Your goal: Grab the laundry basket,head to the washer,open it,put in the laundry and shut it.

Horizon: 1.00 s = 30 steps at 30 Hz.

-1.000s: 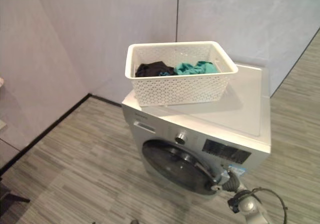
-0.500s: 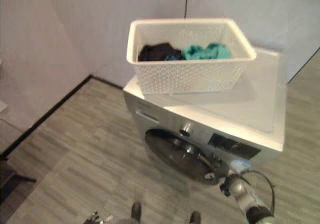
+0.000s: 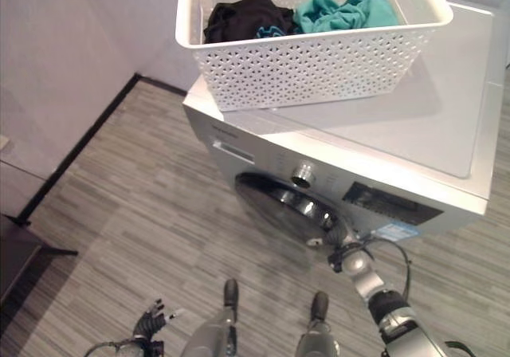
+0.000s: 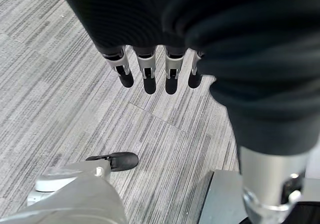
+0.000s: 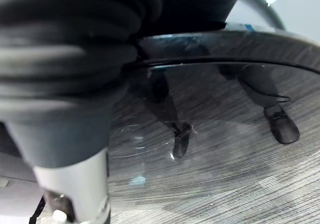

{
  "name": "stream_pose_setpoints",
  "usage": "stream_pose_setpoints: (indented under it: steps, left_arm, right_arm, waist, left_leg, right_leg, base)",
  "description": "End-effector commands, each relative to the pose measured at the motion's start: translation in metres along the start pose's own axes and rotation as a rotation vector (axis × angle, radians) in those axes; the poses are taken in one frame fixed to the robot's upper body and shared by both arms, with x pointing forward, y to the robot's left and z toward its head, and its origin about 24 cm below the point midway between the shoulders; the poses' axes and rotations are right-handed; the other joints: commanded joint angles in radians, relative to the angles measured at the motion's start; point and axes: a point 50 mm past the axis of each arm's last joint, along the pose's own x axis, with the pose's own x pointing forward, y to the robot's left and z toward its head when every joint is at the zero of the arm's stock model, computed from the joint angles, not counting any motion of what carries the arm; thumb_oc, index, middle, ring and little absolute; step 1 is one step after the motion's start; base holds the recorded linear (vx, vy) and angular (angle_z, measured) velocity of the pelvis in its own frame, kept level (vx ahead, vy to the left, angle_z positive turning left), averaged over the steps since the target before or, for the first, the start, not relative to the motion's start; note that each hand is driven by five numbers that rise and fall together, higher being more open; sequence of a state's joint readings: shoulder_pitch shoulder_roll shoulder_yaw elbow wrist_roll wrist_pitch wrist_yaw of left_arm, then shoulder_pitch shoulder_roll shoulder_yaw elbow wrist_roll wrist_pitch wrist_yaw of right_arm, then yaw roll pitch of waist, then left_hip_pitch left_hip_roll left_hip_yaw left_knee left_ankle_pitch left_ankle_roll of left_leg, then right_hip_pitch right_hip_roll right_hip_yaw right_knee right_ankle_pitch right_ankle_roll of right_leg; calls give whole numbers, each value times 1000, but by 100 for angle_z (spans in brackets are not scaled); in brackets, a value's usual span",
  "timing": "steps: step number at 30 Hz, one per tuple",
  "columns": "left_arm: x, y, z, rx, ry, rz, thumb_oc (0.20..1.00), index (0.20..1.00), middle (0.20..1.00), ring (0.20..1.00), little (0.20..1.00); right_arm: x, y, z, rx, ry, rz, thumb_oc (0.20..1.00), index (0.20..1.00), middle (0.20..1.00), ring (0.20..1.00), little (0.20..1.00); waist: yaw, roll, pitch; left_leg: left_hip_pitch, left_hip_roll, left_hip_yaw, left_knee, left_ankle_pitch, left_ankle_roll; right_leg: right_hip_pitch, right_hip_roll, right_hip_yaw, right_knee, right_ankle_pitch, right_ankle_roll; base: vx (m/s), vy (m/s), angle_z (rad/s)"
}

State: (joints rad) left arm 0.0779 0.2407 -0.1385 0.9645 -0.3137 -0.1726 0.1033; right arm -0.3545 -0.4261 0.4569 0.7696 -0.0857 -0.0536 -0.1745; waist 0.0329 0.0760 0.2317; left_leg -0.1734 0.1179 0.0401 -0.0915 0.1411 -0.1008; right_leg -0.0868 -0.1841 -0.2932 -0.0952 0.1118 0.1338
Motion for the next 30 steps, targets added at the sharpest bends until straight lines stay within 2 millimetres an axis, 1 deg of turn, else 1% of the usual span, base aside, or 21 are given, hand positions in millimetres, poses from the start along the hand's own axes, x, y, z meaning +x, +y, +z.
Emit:
stream_pose_setpoints:
  steps: [1,2,3,5,7,8,9,11,13,15,19,22,25,29,30]
  left_arm:
    - [5,-2,9,76,-30,4,1000,1000,1000,1000,1000]
    - [5,-2,9,76,-30,4,1000,1000,1000,1000,1000]
    - [4,-6,10,57,-34,3,1000,1000,1000,1000,1000]
    - [4,-11,12,32,-51,0,1000,1000,1000,1000,1000]
    - [3,-13,13,23,-54,-3,1000,1000,1000,1000,1000]
    - [3,-13,13,23,-53,-2,1000,1000,1000,1000,1000]
    - [3,-15,14,12,-56,-3,1000,1000,1000,1000,1000]
    - [3,-16,13,7,-51,-3,1000,1000,1000,1000,1000]
    - [1,-17,13,-9,-58,-5,1000,1000,1000,1000,1000]
    - [1,-15,16,-24,-72,-1,1000,1000,1000,1000,1000]
    - [0,-8,31,-89,-143,13,1000,1000,1000,1000,1000]
    - [1,-8,33,-108,-144,17,1000,1000,1000,1000,1000]
    - [2,-15,36,-105,-146,-1,1000,1000,1000,1000,1000]
    - [1,-24,39,-108,-156,-39,1000,1000,1000,1000,1000]
    - [0,-26,41,-115,-167,-53,1000,1000,1000,1000,1000]
  right_arm:
    - [-6,107,92,148,-238,336,1000,1000,1000,1000,1000]
    - [-6,107,92,148,-238,336,1000,1000,1000,1000,1000]
    - [-15,128,96,190,-227,397,1000,1000,1000,1000,1000]
    - [-24,149,102,247,-212,461,1000,1000,1000,1000,1000]
    - [-33,165,107,286,-202,517,1000,1000,1000,1000,1000]
    - [-33,165,107,287,-202,517,1000,1000,1000,1000,1000]
    - [-40,178,111,308,-195,572,1000,1000,1000,1000,1000]
    - [-46,186,115,322,-196,614,1000,1000,1000,1000,1000]
    - [-53,196,123,291,-226,671,1000,1000,1000,1000,1000]
    - [-54,197,126,294,-231,682,1000,1000,1000,1000,1000]
    - [-60,204,135,291,-260,724,1000,1000,1000,1000,1000]
    - [-63,209,140,321,-252,748,1000,1000,1000,1000,1000]
    - [-64,210,148,378,-247,764,1000,1000,1000,1000,1000]
    - [-66,210,166,403,-304,792,1000,1000,1000,1000,1000]
    - [-66,207,175,455,-319,802,1000,1000,1000,1000,1000]
  waist:
    - [73,-5,10]
    - [72,-6,8]
    - [78,-7,2]
    - [85,-11,-9]
    - [91,-17,-18]
    - [91,-17,-18]
    - [103,-23,-29]
    - [111,-30,-39]
    - [125,-40,-56]
    - [131,-44,-61]
    - [153,-51,-82]
    - [165,-56,-97]
    - [174,-59,-108]
    - [188,-61,-122]
    - [196,-60,-127]
  left_leg:
    - [18,-50,16,62,-139,45]
    - [15,-51,15,62,-137,46]
    - [41,-43,14,53,-138,43]
    - [63,-33,11,41,-133,37]
    - [80,-25,11,35,-129,33]
    - [81,-25,11,34,-129,32]
    - [101,-17,8,27,-125,26]
    - [119,-10,7,21,-124,21]
    - [144,2,4,17,-123,15]
    - [152,5,4,16,-122,12]
    - [177,21,3,13,-118,4]
    - [190,31,0,10,-112,-3]
    - [197,40,-4,9,-103,-11]
    - [206,52,0,6,-96,-21]
    - [207,52,-6,7,-94,-23]
  right_leg:
    - [23,-69,17,90,-119,-18]
    - [22,-69,16,88,-118,-18]
    - [43,-61,12,89,-129,-21]
    - [68,-49,0,85,-140,-25]
    - [85,-40,-8,84,-148,-28]
    - [86,-40,-8,84,-148,-28]
    - [109,-30,-19,81,-158,-32]
    - [128,-20,-26,79,-165,-35]
    - [156,-9,-35,77,-175,-38]
    - [165,-4,-37,78,-180,-39]
    - [187,11,-39,80,-193,-44]
    - [209,23,-44,74,-200,-49]
    - [226,35,-49,65,-204,-56]
    - [243,46,-57,48,-204,-59]
    - [252,49,-63,44,-205,-60]
  base:
    - [0,0,0]
    - [0,0,0]
    - [26,-33,-5]
    - [30,-57,-5]
    - [17,-50,-1]
    - [20,-69,0]
    - [16,-79,-1]
    - [15,-86,6]
    - [16,-80,10]
    - [5,-57,7]
    - [4,-63,2]
    - [-2,-72,5]
    - [-2,-66,15]
    - [1,-50,25]
    - [13,-36,-3]
